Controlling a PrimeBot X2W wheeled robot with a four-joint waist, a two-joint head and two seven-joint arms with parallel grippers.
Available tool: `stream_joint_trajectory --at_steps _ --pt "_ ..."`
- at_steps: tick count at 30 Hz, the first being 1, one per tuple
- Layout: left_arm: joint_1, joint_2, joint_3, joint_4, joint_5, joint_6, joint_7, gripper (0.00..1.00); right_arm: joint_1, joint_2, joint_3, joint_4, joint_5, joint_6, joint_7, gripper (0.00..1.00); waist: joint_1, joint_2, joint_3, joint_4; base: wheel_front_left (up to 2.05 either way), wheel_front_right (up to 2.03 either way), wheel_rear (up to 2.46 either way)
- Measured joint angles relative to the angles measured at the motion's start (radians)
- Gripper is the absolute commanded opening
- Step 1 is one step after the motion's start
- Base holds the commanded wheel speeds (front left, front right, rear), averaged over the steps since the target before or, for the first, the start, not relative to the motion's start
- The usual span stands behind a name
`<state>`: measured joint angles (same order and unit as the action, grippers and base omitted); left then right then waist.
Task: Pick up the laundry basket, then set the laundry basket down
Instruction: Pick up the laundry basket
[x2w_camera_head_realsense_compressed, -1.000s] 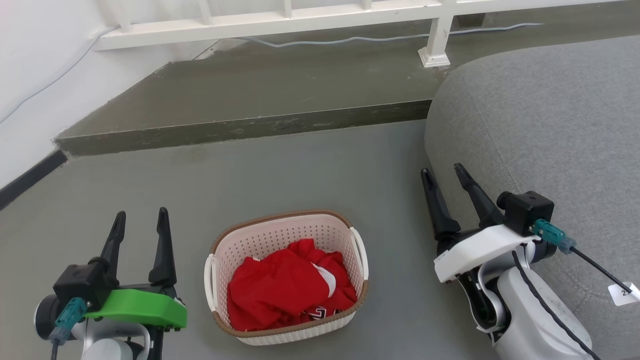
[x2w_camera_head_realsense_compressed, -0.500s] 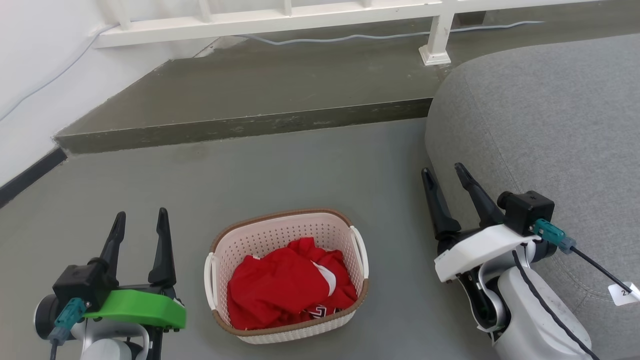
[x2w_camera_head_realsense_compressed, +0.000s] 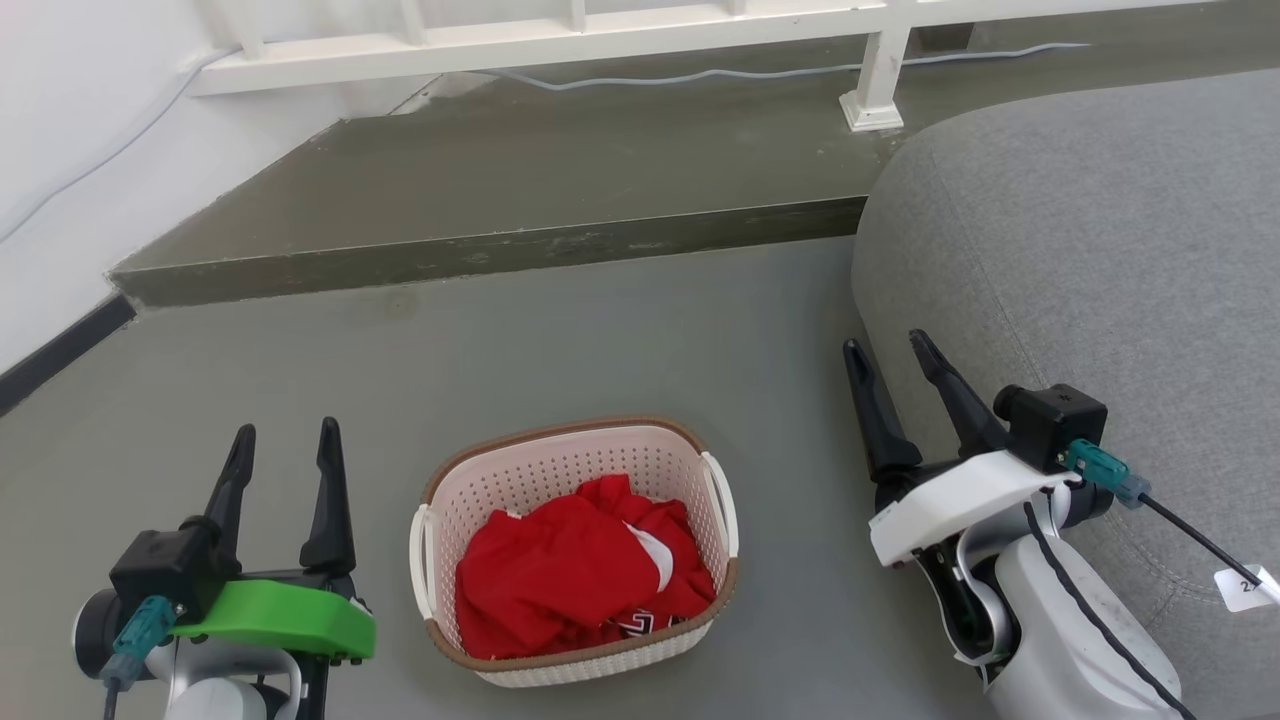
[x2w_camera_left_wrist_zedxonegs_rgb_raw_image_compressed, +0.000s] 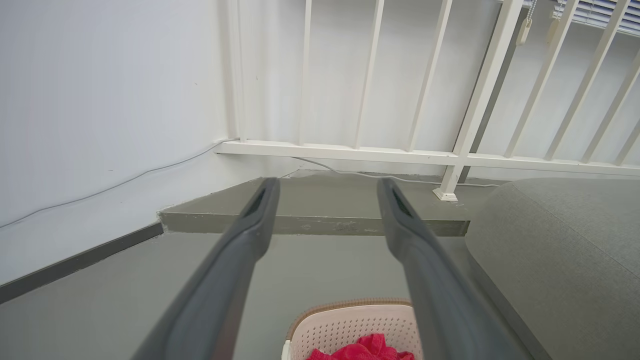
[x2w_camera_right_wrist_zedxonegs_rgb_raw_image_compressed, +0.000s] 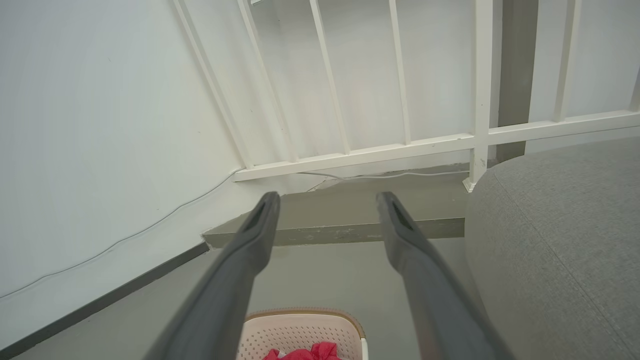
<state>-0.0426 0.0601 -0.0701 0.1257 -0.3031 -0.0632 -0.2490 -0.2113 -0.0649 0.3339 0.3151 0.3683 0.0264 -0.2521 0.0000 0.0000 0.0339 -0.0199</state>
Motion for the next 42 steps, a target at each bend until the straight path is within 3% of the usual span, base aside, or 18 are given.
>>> stream_joint_trajectory --at_steps 42 --pt "-0.079 -0.009 0.031 0.033 -0.015 -0.044 -0.003 1.00 -0.071 0.005 -0.013 0.004 -0.024 -0.004 0.000 1.00 0.0000 0.0000 0.229 -0.006 0.00 0.00 0.00"
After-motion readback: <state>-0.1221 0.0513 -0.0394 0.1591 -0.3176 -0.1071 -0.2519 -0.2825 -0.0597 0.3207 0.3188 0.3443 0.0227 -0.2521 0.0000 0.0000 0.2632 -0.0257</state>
